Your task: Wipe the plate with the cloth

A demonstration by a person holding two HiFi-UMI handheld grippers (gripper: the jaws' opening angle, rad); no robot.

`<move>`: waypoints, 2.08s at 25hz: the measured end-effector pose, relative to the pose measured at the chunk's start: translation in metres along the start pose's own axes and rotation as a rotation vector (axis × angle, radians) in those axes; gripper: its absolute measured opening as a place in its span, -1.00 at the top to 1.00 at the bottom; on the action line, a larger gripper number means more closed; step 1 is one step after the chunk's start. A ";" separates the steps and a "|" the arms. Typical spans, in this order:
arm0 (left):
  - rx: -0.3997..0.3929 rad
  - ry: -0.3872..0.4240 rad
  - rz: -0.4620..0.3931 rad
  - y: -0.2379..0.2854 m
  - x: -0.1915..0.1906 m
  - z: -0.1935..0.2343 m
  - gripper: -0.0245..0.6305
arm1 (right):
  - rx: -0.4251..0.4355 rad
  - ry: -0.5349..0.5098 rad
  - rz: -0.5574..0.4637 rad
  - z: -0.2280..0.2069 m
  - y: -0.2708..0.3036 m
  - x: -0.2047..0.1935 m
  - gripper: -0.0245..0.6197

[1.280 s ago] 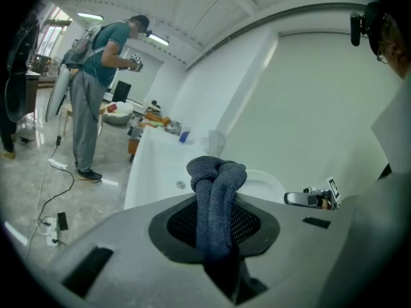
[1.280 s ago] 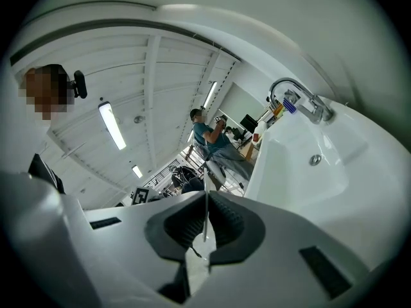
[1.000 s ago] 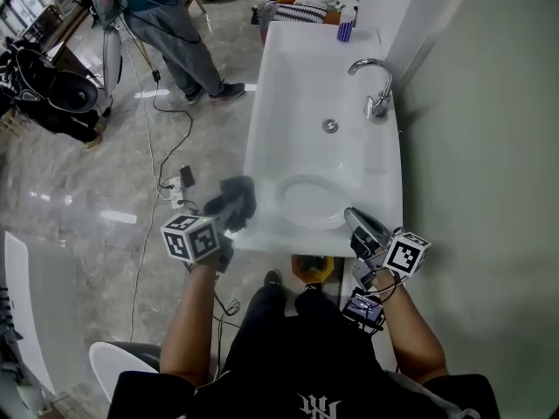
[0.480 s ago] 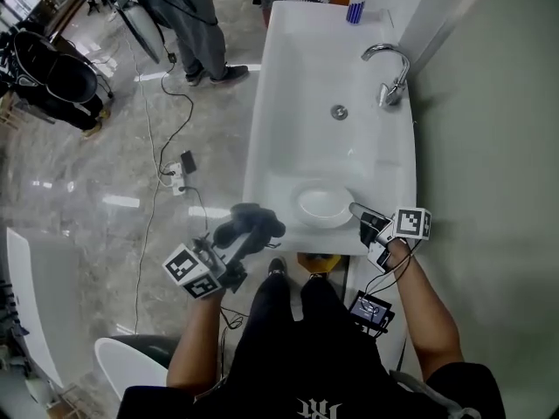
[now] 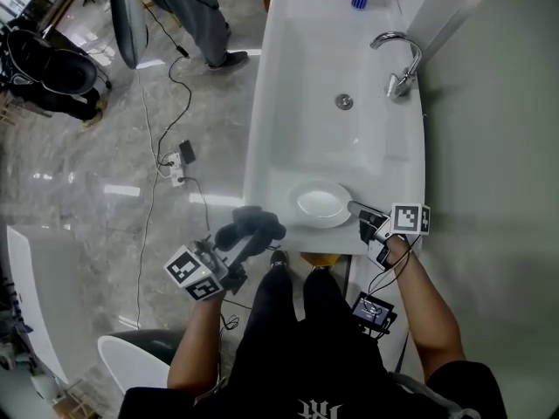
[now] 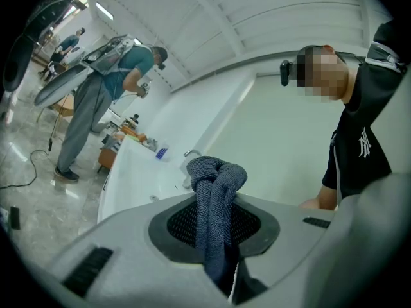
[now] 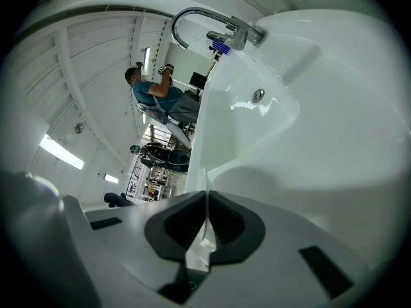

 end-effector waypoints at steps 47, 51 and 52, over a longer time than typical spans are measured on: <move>-0.032 0.023 0.030 -0.016 0.005 0.002 0.72 | -0.308 -0.306 -0.129 0.024 -0.031 -0.005 0.88; -0.071 0.054 0.023 -0.006 0.015 -0.012 0.72 | -0.195 -0.446 -0.259 0.072 -0.060 0.000 0.90; -0.077 0.055 0.023 -0.008 0.017 -0.017 0.72 | -0.160 -0.483 -0.284 0.088 -0.064 -0.005 0.90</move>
Point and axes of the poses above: the fingertips, and each gripper's own axes: y forward along the fingers, z to its left, x out of its top, the point moved 7 cm from there along -y, backward along the fingers, and after that the axes turned 4 degrees about x, right-handed, at the moved point
